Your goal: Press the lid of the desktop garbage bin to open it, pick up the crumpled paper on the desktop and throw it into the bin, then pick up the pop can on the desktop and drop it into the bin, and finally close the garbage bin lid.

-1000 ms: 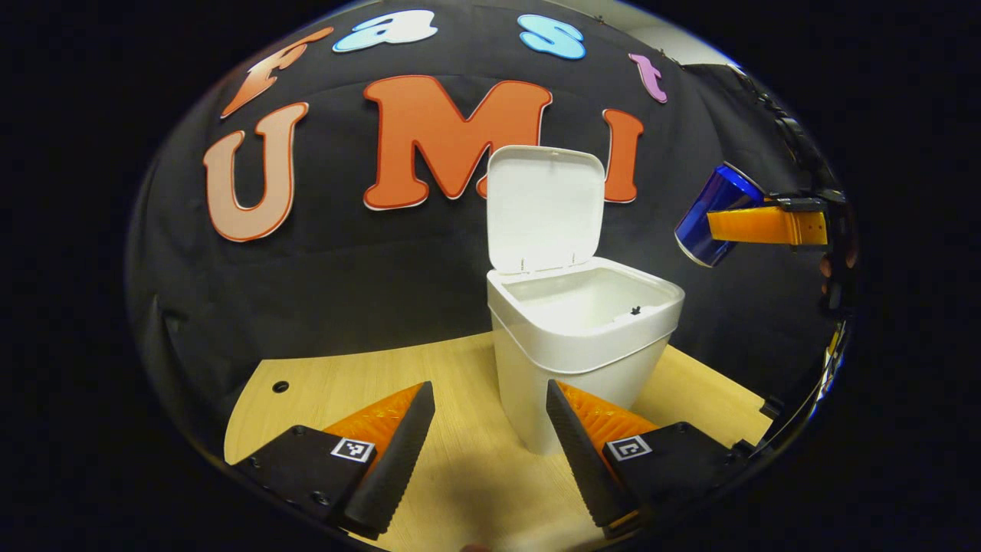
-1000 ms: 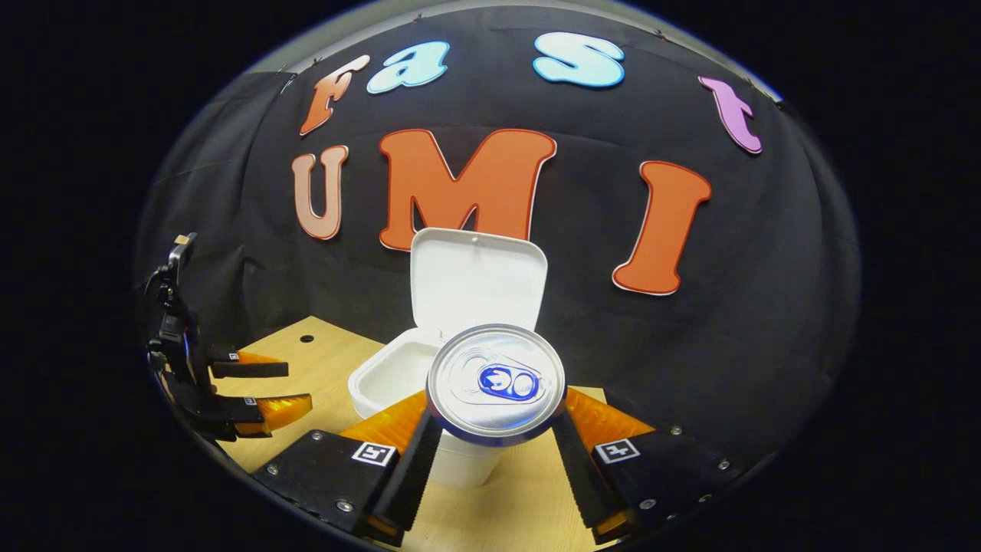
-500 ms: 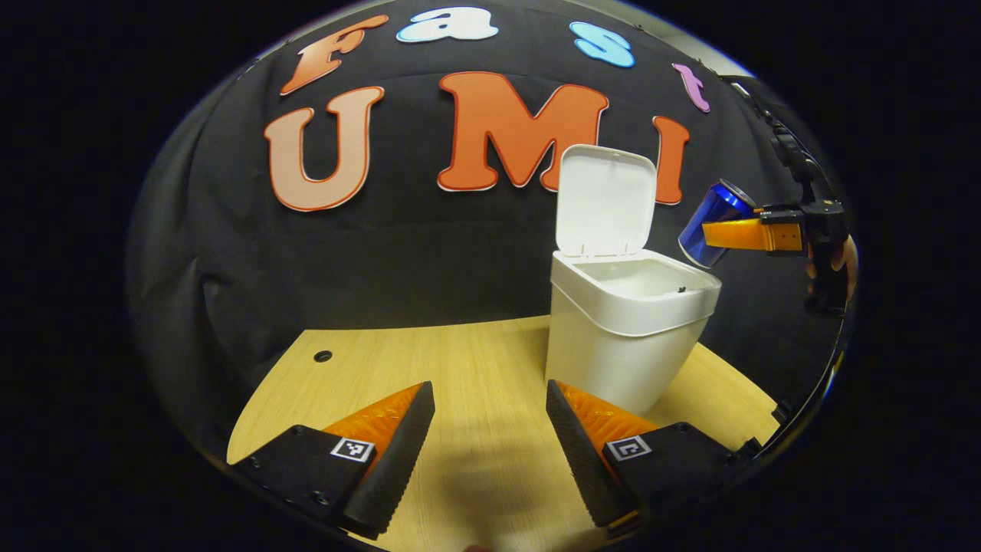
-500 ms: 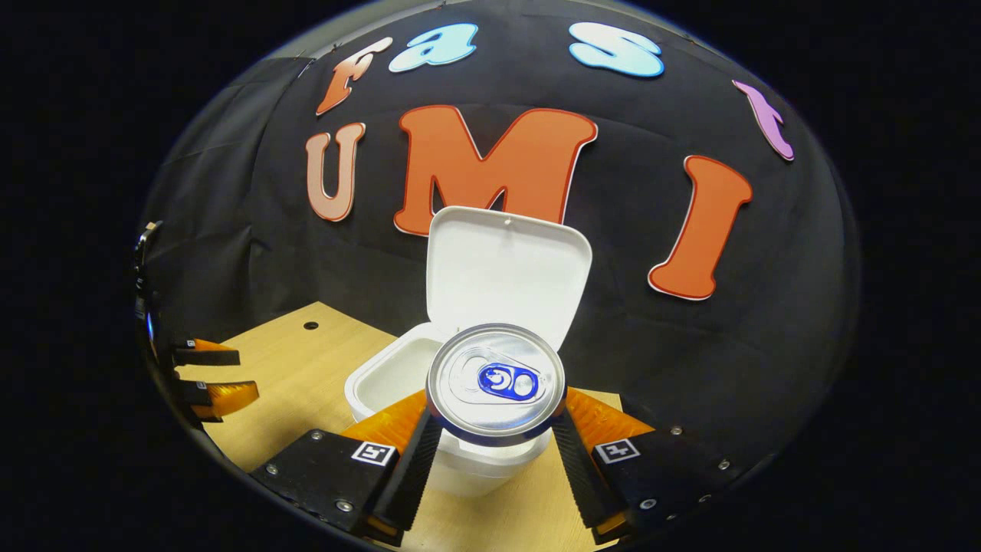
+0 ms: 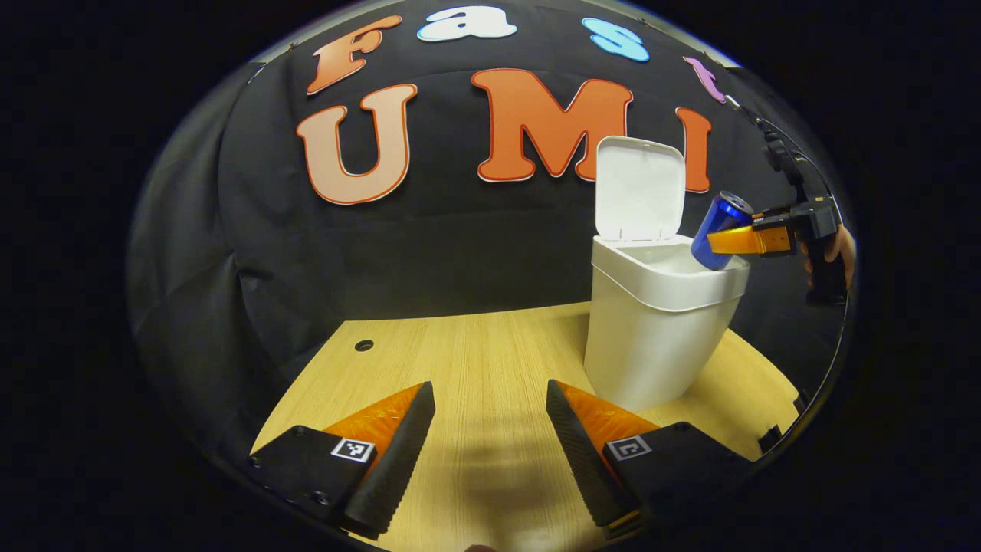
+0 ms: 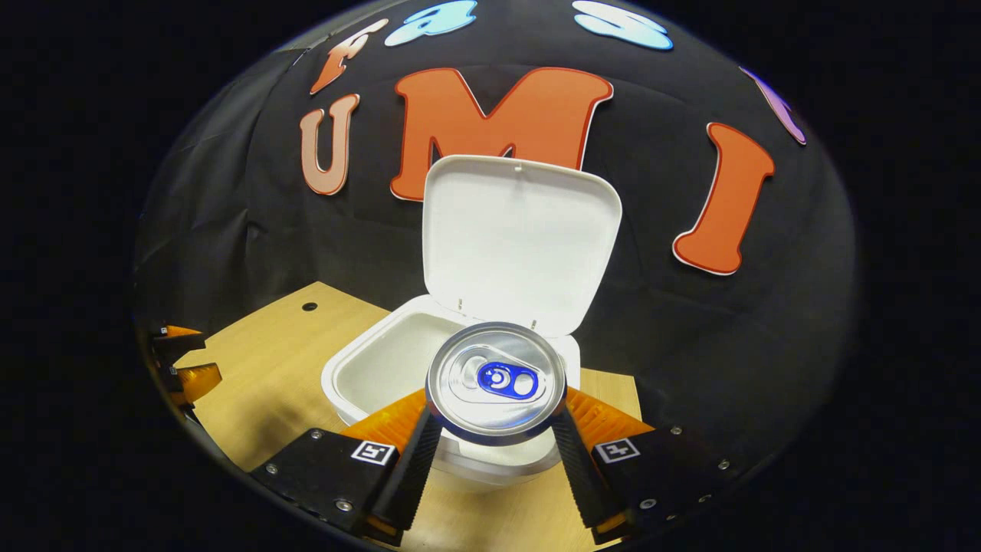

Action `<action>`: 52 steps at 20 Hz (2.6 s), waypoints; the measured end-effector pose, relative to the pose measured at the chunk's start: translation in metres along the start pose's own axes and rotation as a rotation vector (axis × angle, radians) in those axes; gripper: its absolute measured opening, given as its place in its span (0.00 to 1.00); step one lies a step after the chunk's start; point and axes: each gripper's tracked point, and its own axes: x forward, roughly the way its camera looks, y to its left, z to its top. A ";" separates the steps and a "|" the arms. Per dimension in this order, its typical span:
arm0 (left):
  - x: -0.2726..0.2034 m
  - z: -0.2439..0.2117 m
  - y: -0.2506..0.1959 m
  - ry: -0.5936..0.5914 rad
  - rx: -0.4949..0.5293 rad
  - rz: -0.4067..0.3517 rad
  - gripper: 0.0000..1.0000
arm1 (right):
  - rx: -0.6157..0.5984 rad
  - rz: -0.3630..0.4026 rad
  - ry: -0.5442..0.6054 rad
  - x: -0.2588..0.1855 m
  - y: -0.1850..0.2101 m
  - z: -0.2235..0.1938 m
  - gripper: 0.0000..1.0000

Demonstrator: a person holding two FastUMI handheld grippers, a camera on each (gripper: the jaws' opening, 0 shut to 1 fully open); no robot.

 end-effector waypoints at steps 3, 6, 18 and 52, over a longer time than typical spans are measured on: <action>-0.003 -0.003 0.000 0.011 -0.041 0.021 0.94 | 0.013 0.018 0.024 0.006 -0.001 -0.008 0.80; -0.005 -0.007 -0.002 0.020 -0.061 0.044 0.94 | 0.020 0.041 0.047 0.008 -0.001 -0.017 0.80; -0.016 -0.018 -0.011 0.053 -0.099 0.073 0.94 | 0.033 0.072 0.047 0.011 -0.004 -0.021 0.81; 0.009 -0.008 0.061 -0.003 -0.136 0.126 0.94 | 0.202 -0.104 -0.392 0.025 -0.057 0.209 0.80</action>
